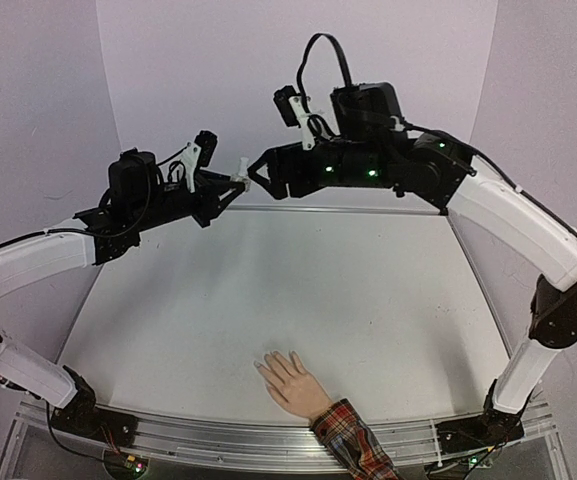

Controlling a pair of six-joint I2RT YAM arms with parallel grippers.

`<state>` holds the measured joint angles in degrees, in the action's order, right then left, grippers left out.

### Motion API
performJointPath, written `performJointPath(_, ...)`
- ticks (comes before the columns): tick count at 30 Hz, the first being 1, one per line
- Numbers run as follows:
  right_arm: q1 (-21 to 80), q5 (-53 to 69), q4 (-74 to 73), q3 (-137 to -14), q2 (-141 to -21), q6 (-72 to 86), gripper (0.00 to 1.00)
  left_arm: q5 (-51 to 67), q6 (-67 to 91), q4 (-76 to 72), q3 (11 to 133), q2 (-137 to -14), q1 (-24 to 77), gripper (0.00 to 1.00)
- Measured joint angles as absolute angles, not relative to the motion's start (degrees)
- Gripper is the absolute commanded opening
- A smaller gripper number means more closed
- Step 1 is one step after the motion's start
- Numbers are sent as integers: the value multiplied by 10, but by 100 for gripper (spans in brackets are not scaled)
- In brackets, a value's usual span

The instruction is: Paint the nails

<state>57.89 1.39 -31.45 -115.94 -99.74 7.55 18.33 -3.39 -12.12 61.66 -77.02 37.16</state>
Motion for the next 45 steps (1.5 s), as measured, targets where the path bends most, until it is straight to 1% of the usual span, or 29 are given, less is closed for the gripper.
performJointPath(5, 524, 165, -324, -1158, -966, 49, 72, 267, -45, -111, 604, -761, 378, 0)
performJointPath(11, 502, 299, -340, -1163, -976, 30, 68, 352, -45, -104, 604, -748, 379, 0)
performJointPath(15, 498, 343, -348, -1166, -998, 19, 60, 400, -44, -102, 605, -745, 379, 0)
performJointPath(17, 495, 359, -353, -1172, -1011, 16, 56, 419, -42, -97, 607, -745, 379, 0)
performJointPath(21, 491, 374, -360, -1181, -1031, 11, 54, 442, -41, -90, 610, -745, 379, 0)
performJointPath(23, 490, 380, -366, -1182, -1033, 5, 50, 449, -40, -90, 611, -745, 379, 0)
performJointPath(30, 489, 396, -381, -1202, -1041, -11, 44, 461, -40, -88, 612, -745, 379, 0)
performJointPath(33, 489, 404, -390, -1215, -1050, -15, 38, 465, -40, -83, 618, -746, 379, 0)
performJointPath(37, 489, 410, -401, -1224, -1063, -20, 32, 466, -40, -77, 624, -746, 379, 0)
performJointPath(40, 489, 411, -412, -1228, -1069, -22, 26, 468, -40, -74, 626, -746, 379, 0)
performJointPath(44, 489, 412, -422, -1237, -1073, -26, 13, 470, -39, -73, 627, -748, 379, 0)
performJointPath(45, 489, 409, -424, -1239, -1073, -32, 12, 470, -36, -72, 627, -748, 379, 0)
